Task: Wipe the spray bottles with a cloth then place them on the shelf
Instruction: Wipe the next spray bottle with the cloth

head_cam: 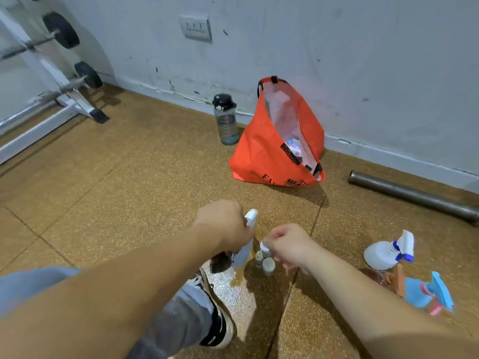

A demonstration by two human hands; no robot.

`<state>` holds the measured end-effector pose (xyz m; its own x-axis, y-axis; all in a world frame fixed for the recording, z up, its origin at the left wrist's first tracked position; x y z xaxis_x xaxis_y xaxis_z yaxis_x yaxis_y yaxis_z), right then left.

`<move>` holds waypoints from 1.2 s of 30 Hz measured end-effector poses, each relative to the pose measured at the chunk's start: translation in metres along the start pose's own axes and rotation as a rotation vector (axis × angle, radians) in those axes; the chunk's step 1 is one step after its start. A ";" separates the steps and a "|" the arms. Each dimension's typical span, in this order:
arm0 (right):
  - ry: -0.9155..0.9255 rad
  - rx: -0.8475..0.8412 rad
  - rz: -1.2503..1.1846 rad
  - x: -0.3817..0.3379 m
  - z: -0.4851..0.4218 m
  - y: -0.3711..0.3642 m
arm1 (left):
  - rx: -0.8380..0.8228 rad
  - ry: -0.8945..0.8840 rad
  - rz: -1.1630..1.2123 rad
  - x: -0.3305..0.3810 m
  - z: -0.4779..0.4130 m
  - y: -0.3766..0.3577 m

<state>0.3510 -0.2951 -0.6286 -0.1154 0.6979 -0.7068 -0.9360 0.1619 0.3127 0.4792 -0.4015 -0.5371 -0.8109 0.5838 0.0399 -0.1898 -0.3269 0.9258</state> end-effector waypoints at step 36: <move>0.667 0.397 0.358 -0.036 0.135 0.162 | 0.377 -0.902 0.826 0.142 0.053 0.084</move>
<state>0.2488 -0.1999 -0.4667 -0.6704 0.2170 -0.7096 -0.6339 0.3295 0.6997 0.3774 -0.3068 -0.4336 0.0767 0.6522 0.7542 0.4766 -0.6884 0.5468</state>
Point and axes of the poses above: each hand's wrist, its own z-axis away from the middle knuckle, its own y-axis out of the back of the hand, x = y × z, the point moved 2 cm from there along -z, towards the middle knuckle, and after that the axes turned 2 degrees about -z, right-handed, at the moved point
